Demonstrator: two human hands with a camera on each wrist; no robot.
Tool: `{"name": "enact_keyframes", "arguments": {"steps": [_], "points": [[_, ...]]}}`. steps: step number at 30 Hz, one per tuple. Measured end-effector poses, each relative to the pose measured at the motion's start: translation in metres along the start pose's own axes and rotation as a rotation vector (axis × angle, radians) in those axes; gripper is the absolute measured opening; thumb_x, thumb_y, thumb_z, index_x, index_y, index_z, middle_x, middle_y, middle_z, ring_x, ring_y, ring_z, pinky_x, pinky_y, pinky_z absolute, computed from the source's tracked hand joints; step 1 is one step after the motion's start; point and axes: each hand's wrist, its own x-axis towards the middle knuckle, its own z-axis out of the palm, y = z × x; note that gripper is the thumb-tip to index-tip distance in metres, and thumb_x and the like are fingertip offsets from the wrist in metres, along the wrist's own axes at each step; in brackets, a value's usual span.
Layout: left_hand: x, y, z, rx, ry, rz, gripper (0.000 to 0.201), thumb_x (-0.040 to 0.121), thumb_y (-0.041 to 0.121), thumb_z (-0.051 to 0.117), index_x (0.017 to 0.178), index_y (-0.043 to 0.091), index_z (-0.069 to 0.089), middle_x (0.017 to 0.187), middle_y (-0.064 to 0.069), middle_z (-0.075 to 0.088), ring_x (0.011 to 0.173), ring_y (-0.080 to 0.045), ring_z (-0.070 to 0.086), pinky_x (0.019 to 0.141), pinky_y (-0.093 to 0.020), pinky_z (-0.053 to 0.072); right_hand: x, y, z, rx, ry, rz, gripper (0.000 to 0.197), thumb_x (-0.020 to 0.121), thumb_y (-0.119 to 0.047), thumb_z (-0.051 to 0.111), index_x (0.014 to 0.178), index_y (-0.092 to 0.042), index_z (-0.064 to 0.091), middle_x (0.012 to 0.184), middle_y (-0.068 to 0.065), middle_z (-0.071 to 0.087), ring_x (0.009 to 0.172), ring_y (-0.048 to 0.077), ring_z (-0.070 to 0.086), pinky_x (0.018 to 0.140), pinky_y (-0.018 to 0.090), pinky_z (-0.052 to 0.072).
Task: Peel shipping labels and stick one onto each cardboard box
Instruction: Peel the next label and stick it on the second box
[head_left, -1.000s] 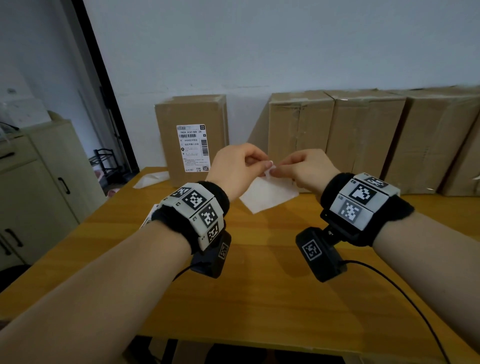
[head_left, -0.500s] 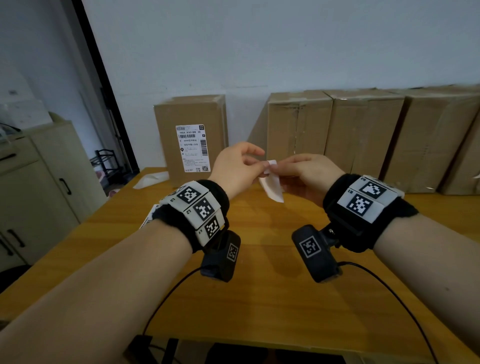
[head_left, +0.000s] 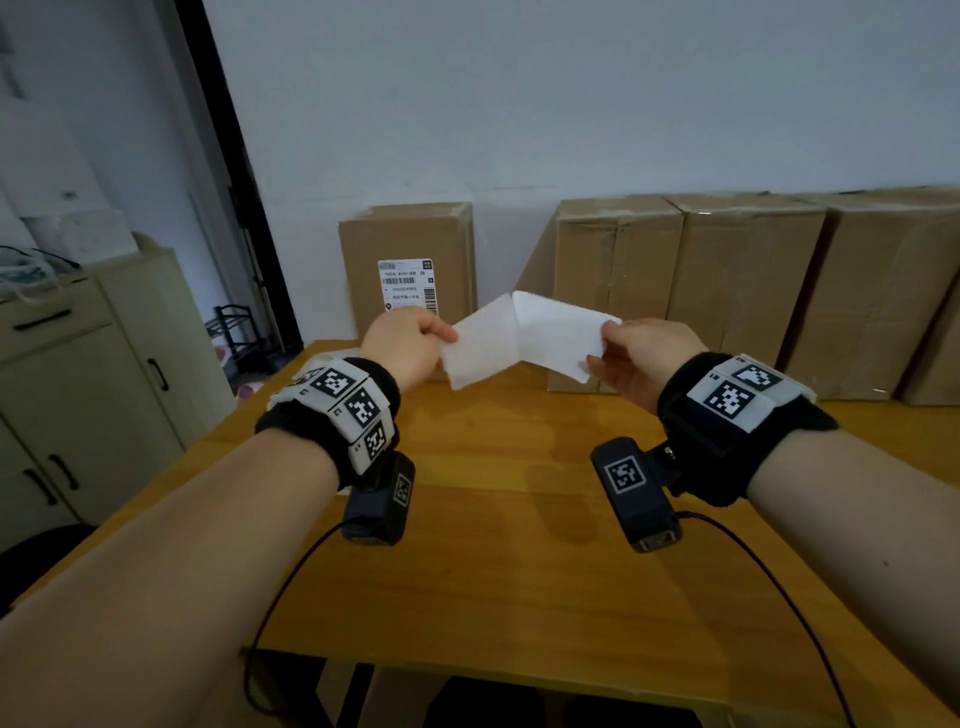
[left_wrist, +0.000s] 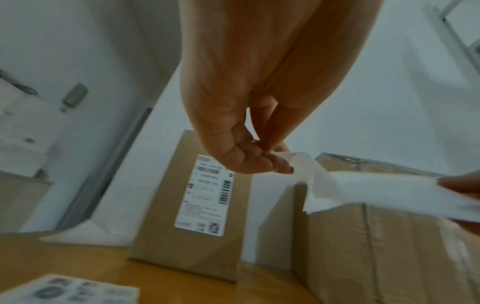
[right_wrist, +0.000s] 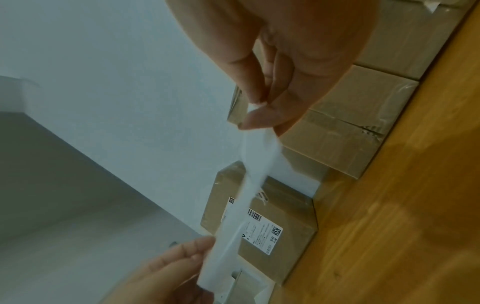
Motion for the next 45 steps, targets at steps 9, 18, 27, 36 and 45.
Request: {"name": "enact_keyframes", "arguments": {"steps": [9, 18, 27, 36, 45], "points": [[0.014, -0.056, -0.059, 0.102, 0.133, -0.152, 0.033, 0.090, 0.001, 0.045, 0.117, 0.007, 0.063, 0.127, -0.013, 0.060, 0.115, -0.026, 0.057, 0.101, -0.039, 0.046, 0.011, 0.017, 0.034, -0.231, -0.049, -0.108, 0.005, 0.088, -0.005, 0.060, 0.087, -0.002, 0.057, 0.093, 0.017, 0.058, 0.074, 0.024, 0.063, 0.065, 0.033, 0.060], [0.063, -0.100, -0.071, 0.557, -0.045, -0.102, 0.039, 0.096, 0.007, 0.040, 0.133, 0.007, 0.051, 0.143, -0.012, 0.043, 0.131, -0.027, 0.041, 0.110, -0.033, 0.030, 0.036, 0.044, 0.077, -0.290, -0.123, -0.138, 0.008, 0.085, -0.006, 0.065, 0.088, 0.001, 0.061, 0.112, 0.021, 0.057, 0.101, 0.031, 0.062, 0.063, 0.025, 0.060], [0.097, -0.130, -0.053, 0.709, -0.307, -0.249, 0.037, 0.097, 0.010, 0.042, 0.132, 0.003, 0.051, 0.137, -0.015, 0.049, 0.126, -0.028, 0.048, 0.102, -0.032, 0.037, 0.062, 0.053, 0.086, -0.342, -0.127, -0.101, 0.014, 0.086, -0.007, 0.063, 0.096, 0.002, 0.062, 0.112, 0.019, 0.058, 0.101, 0.031, 0.063, 0.064, 0.025, 0.060], [0.087, -0.122, -0.063, 0.636, -0.267, -0.202, 0.039, 0.100, 0.023, 0.036, 0.127, 0.005, 0.057, 0.134, -0.014, 0.054, 0.122, -0.027, 0.051, 0.101, -0.031, 0.040, 0.062, 0.053, 0.090, -0.349, -0.128, -0.106, 0.006, 0.086, -0.007, 0.064, 0.090, -0.003, 0.062, 0.110, 0.016, 0.059, 0.096, 0.027, 0.066, 0.070, 0.026, 0.059], [0.056, -0.035, -0.036, -0.015, -0.216, -0.030, 0.053, 0.095, 0.053, 0.035, 0.097, 0.017, 0.074, 0.102, 0.004, 0.068, 0.092, -0.010, 0.061, 0.086, -0.023, 0.045, 0.032, 0.037, 0.079, -0.566, -0.118, -0.500, 0.008, 0.080, -0.023, 0.071, 0.084, -0.016, 0.071, 0.086, -0.005, 0.067, 0.086, 0.008, 0.061, 0.081, 0.027, 0.050]]}}
